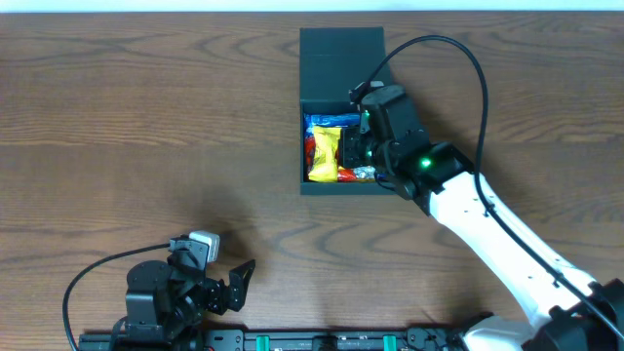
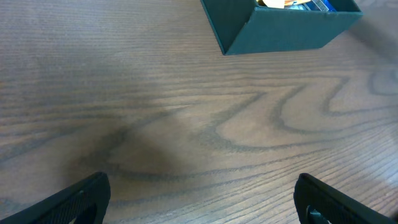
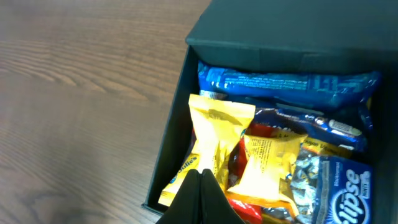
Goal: Pack container
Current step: 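Press the packets down inside the box with the right gripper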
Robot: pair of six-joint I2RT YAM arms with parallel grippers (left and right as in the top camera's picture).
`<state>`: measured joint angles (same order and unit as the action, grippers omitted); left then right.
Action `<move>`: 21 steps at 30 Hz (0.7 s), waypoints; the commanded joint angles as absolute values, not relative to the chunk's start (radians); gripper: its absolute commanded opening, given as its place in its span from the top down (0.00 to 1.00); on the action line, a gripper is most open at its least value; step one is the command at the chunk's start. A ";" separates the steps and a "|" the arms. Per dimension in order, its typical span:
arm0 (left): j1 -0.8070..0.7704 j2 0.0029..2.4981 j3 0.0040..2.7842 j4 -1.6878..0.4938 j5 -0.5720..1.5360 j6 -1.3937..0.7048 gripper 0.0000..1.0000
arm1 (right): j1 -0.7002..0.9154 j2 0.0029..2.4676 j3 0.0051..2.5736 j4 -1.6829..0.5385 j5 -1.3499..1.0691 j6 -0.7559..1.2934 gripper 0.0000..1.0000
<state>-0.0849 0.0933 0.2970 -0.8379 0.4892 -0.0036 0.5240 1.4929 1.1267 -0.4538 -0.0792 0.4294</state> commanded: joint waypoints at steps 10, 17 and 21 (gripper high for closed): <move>-0.079 0.089 0.296 -0.842 0.482 -0.007 0.05 | 0.511 1.646 1.149 -0.460 -0.179 0.550 0.99; -0.079 0.089 0.296 -0.842 0.482 -0.007 0.05 | 0.512 1.726 1.149 -0.427 -0.200 0.565 0.99; -0.079 0.089 0.296 -0.842 0.482 -0.007 0.05 | 0.512 1.768 1.149 -0.405 -0.207 0.564 0.99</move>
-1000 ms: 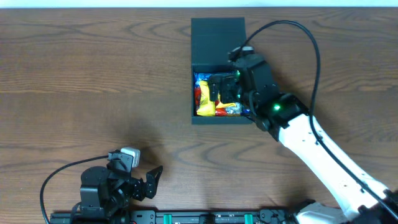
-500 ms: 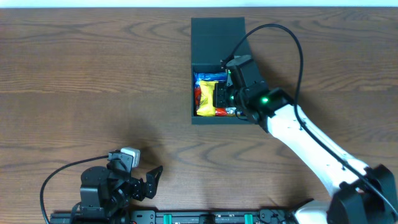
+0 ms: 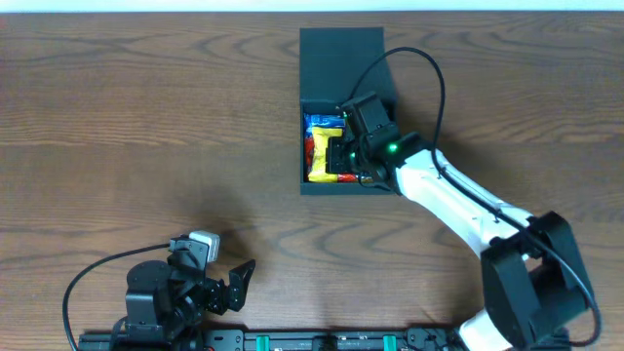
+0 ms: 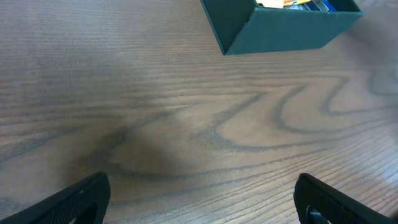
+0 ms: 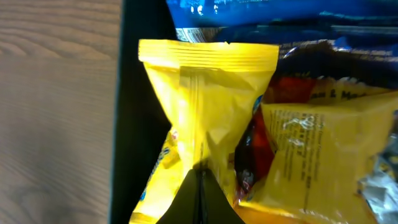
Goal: Pack container
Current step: 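Press the packets down inside the box with the right gripper, then move the right gripper to the lid's back edge and grip it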
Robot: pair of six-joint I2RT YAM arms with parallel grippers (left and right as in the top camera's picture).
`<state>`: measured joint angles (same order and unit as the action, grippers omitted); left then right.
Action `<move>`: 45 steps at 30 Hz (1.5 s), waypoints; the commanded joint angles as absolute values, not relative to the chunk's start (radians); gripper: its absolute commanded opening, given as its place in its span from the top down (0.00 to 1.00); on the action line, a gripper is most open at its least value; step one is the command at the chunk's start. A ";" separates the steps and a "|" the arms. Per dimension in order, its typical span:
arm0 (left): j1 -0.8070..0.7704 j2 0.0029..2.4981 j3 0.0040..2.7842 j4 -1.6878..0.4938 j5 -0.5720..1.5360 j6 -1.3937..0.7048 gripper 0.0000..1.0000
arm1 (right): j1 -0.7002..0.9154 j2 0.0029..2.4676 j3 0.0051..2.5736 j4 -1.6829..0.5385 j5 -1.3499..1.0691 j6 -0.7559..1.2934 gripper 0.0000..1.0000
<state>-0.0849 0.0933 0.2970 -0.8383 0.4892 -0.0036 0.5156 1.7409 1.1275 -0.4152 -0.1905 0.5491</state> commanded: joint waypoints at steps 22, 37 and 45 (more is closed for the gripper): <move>-0.079 0.089 0.296 -0.842 0.482 -0.007 0.05 | 0.493 1.464 1.198 -0.651 0.176 0.550 0.99; -0.079 0.089 0.296 -0.842 0.481 -0.007 0.05 | 0.266 1.769 1.366 -0.490 -0.410 0.316 0.99; -0.079 0.089 0.296 -0.842 0.481 -0.007 0.05 | 0.328 1.973 1.584 -0.578 -0.432 0.305 0.99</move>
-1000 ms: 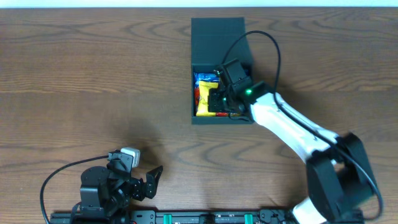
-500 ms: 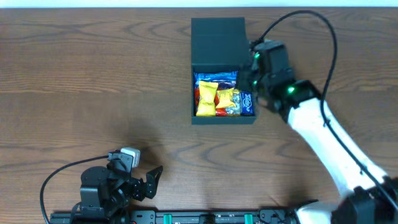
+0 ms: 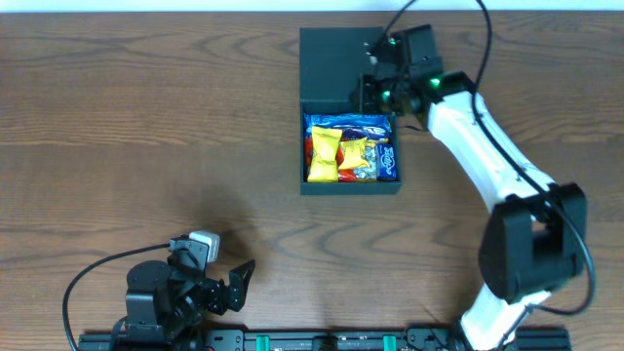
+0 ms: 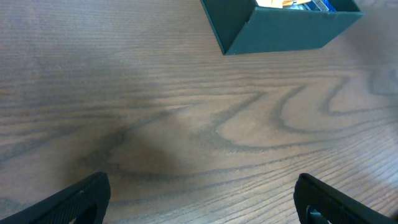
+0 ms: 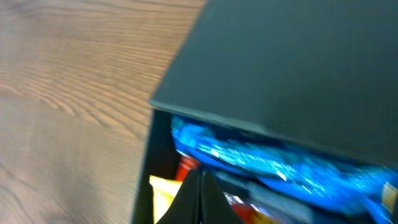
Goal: Pack container
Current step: 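Move the right gripper to the lid's back edge and grip it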
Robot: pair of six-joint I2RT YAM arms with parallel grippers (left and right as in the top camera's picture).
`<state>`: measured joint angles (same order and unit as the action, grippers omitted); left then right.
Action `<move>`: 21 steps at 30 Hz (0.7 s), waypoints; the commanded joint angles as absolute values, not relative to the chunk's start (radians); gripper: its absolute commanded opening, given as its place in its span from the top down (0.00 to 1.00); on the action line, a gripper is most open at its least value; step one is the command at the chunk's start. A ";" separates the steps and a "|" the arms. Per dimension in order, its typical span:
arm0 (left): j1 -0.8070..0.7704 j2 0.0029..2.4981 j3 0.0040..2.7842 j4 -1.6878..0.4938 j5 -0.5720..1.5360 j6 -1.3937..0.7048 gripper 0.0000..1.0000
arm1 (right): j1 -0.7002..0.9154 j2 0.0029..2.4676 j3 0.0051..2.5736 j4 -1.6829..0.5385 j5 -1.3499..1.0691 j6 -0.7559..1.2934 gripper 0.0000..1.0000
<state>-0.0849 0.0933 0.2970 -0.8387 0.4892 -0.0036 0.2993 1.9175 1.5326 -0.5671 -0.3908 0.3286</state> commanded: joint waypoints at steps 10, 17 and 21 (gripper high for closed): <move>-0.079 0.089 0.296 -0.842 0.482 -0.007 0.05 | 0.387 2.122 1.699 -0.624 -0.437 0.299 0.99; -0.079 0.089 0.296 -0.842 0.482 -0.007 0.05 | 0.395 2.171 1.700 -0.557 -0.423 0.299 0.99; -0.079 0.089 0.296 -0.842 0.481 -0.007 0.05 | 0.396 2.180 1.701 -0.538 -0.424 0.300 0.99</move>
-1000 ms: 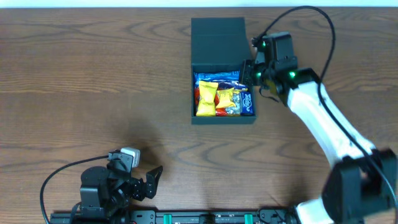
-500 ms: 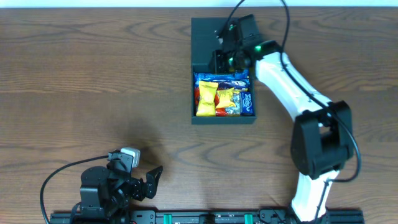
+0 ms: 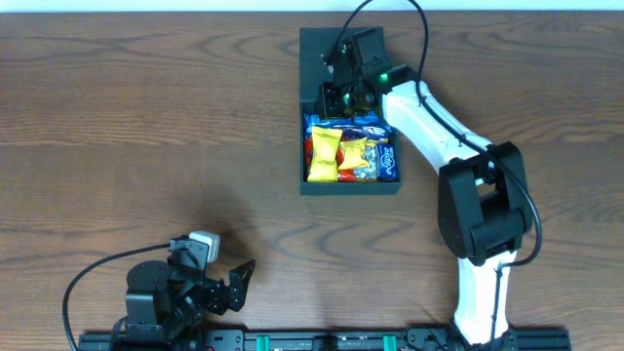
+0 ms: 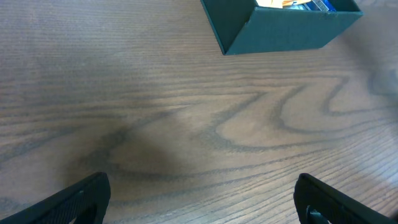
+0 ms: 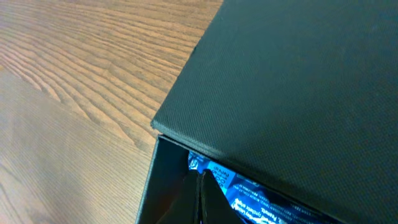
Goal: Pack container
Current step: 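Move the right gripper to the lid's back edge and grip it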
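Note:
The dark green box stands open, its lid lying flat behind it. Inside are a blue packet, yellow packets and other snacks. My right gripper is shut with nothing in it, its tips over the hinge line near the box's back left corner. In the right wrist view the shut right gripper points at the blue packet under the lid. My left gripper rests open near the front edge, far from the box.
Brown wooden table all around the box. The right arm reaches across the box's right side, with its cable looping above. The left arm's base sits at the front left.
My right gripper has moved left, from the lid's right edge to the hinge line near the box's back left corner. It is still shut. The left arm has not moved.
My right gripper was shut over the box's right side. Then it was low over the yellow packets inside. After that it stood at the lid's right edge, clear of the contents, and now at the hinge further left. The left gripper stayed open and still throughout.

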Robot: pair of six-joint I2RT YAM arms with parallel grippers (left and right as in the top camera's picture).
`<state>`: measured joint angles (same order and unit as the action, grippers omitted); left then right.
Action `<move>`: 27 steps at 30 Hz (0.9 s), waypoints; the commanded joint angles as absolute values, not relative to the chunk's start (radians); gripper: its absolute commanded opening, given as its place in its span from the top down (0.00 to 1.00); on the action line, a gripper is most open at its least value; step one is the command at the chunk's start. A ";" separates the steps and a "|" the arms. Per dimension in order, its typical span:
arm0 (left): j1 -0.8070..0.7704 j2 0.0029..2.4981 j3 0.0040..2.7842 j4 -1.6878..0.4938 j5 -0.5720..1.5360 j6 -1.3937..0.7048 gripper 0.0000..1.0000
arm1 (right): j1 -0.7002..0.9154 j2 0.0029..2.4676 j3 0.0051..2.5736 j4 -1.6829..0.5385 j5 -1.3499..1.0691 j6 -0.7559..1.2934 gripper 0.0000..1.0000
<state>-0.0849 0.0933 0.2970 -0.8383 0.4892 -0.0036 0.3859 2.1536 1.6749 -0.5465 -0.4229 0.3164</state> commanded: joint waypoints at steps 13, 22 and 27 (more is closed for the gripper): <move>-0.079 0.089 0.296 -0.842 0.482 -0.007 0.05 | 0.411 2.201 1.702 -0.472 -0.461 0.310 0.99; -0.079 0.089 0.296 -0.842 0.482 -0.007 0.05 | 0.435 2.230 1.702 -0.444 -0.461 0.320 0.99; -0.079 0.089 0.296 -0.842 0.482 -0.007 0.05 | 0.440 2.239 1.705 -0.414 -0.467 0.329 0.99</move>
